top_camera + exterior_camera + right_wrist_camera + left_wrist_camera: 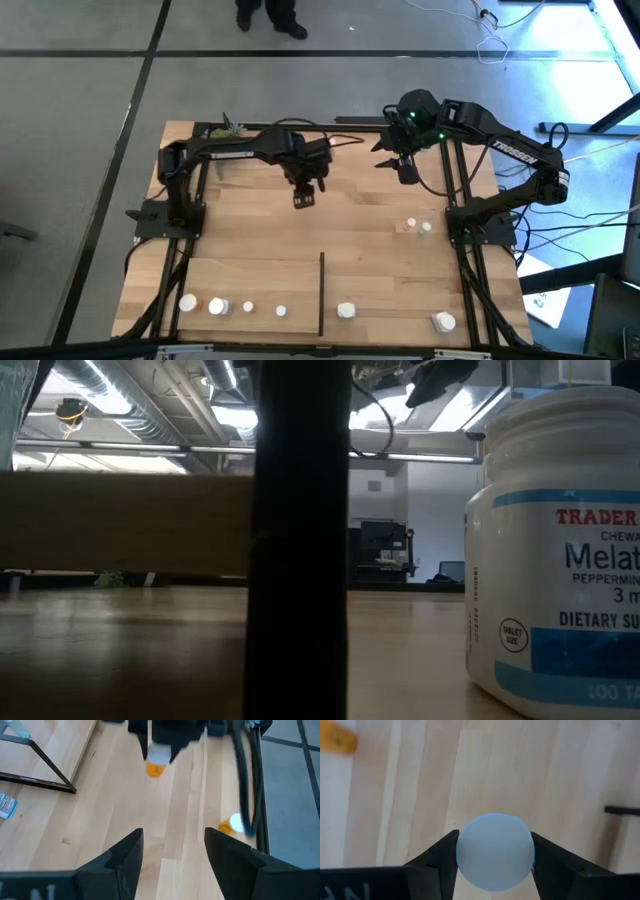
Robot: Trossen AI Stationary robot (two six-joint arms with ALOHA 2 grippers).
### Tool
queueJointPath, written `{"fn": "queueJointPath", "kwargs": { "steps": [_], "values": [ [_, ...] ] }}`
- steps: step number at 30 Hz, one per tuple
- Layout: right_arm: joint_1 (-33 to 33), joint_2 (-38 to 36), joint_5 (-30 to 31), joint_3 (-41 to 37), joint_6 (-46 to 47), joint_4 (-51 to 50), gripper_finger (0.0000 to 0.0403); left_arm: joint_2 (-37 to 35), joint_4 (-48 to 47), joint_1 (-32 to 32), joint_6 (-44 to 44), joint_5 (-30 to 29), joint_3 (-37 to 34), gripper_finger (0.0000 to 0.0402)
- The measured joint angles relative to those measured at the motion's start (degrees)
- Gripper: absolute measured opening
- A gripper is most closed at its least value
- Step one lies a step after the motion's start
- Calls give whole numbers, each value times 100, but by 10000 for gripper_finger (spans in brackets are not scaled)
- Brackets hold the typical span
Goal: Pick and place medicine bottles onto shelf by color
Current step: Put the bottom big orange pill bottle on the shelf aligned with the other big orange pill bottle
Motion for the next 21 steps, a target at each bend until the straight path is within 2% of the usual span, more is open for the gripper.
{"fn": "queueJointPath", "kwargs": {
  "steps": [4,10,16,21],
  "values": [
    [0,0,0,0,0,36,213,-351,-341,-42,-354,-244,1,186],
    [0,0,-14,2,31,184,213,-896,-647,-72,-625,-248,0,186],
    [0,0,-629,2,304,221,213,-1374,-984,-281,-945,-247,-87,186],
    [2,0,-1450,2,283,246,213,-1977,-972,-597,-1600,-267,-761,186]
  ]
}}
